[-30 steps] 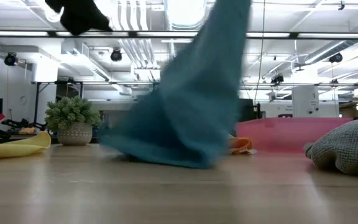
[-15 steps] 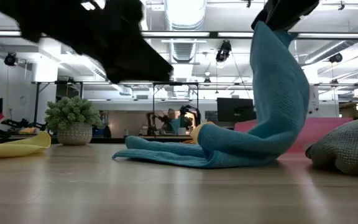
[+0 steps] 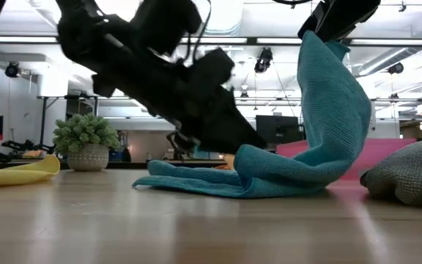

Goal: Fold microfiber towels
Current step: Fold the blue microfiber cloth

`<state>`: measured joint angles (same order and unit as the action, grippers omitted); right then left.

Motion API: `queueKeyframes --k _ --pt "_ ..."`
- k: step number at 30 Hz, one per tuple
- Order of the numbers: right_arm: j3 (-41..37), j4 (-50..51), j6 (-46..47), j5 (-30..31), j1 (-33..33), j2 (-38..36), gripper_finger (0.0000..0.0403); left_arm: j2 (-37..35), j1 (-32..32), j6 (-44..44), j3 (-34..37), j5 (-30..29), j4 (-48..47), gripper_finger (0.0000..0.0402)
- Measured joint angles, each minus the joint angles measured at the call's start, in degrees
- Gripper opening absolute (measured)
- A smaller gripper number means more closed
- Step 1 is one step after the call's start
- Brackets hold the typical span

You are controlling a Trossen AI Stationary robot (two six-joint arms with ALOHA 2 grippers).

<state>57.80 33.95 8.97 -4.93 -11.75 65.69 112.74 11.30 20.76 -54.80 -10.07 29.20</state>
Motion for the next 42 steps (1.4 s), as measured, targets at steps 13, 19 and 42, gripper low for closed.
queueKeyframes --k 13,19,42 --pt "-0.13 0.01 -0.09 0.0 0.0 0.0 0.0009 3.37 -0.43 2.41 -4.01 0.47 -1.82 0.0139" --pt "-0.13 0.03 -0.2 0.0 0.0 0.0 0.0009 3.42 -0.36 0.75 -3.85 2.25 -2.86 0.0059" --pt "12.02 3.48 -6.76 0.45 -0.39 -0.02 0.0009 -33.66 7.08 -16.75 -2.9 -13.45 -29.64 0.0"
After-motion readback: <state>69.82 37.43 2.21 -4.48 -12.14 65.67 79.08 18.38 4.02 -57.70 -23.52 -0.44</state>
